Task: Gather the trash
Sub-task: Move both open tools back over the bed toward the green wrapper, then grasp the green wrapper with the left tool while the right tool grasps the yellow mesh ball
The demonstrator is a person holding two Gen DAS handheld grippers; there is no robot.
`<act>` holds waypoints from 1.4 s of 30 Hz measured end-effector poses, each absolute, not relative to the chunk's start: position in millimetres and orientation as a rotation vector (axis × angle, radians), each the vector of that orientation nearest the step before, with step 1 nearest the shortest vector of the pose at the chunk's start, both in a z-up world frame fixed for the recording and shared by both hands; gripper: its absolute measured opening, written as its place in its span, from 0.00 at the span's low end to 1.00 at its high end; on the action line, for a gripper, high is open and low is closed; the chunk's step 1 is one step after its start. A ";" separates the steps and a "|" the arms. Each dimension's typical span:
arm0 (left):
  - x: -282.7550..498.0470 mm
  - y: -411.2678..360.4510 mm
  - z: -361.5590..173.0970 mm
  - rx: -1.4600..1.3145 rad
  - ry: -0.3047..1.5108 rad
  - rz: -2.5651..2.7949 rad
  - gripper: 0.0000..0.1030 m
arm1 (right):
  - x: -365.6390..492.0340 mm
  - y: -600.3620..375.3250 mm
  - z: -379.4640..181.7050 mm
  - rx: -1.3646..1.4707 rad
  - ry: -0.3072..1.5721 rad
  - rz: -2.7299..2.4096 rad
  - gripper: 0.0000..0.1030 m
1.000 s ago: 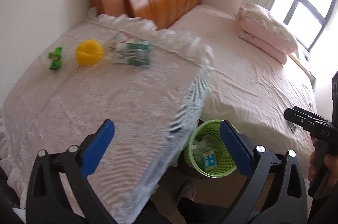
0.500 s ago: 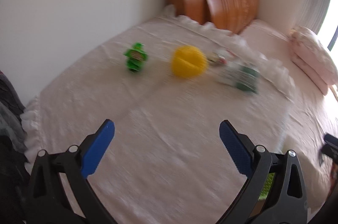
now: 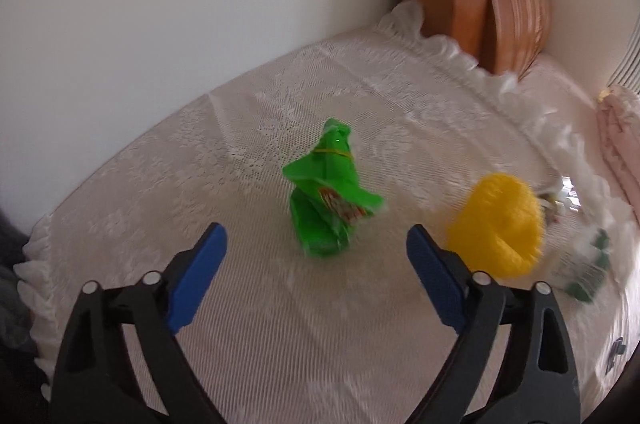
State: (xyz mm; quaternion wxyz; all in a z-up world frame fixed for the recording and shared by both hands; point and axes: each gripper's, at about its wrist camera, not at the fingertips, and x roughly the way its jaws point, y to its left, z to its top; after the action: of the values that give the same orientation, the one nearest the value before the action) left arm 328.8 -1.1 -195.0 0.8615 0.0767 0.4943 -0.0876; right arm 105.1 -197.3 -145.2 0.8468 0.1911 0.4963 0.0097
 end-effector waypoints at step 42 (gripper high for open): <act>251.0 75.1 -153.5 -0.021 1.038 -0.162 0.38 | 254.3 -150.3 -191.7 0.133 1.114 0.126 0.32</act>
State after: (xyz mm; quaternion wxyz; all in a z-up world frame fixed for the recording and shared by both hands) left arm 251.0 75.1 -153.5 0.8652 -0.0101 0.4953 -0.0772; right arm 254.3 -150.3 -191.7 0.8450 0.0632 0.5277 0.0597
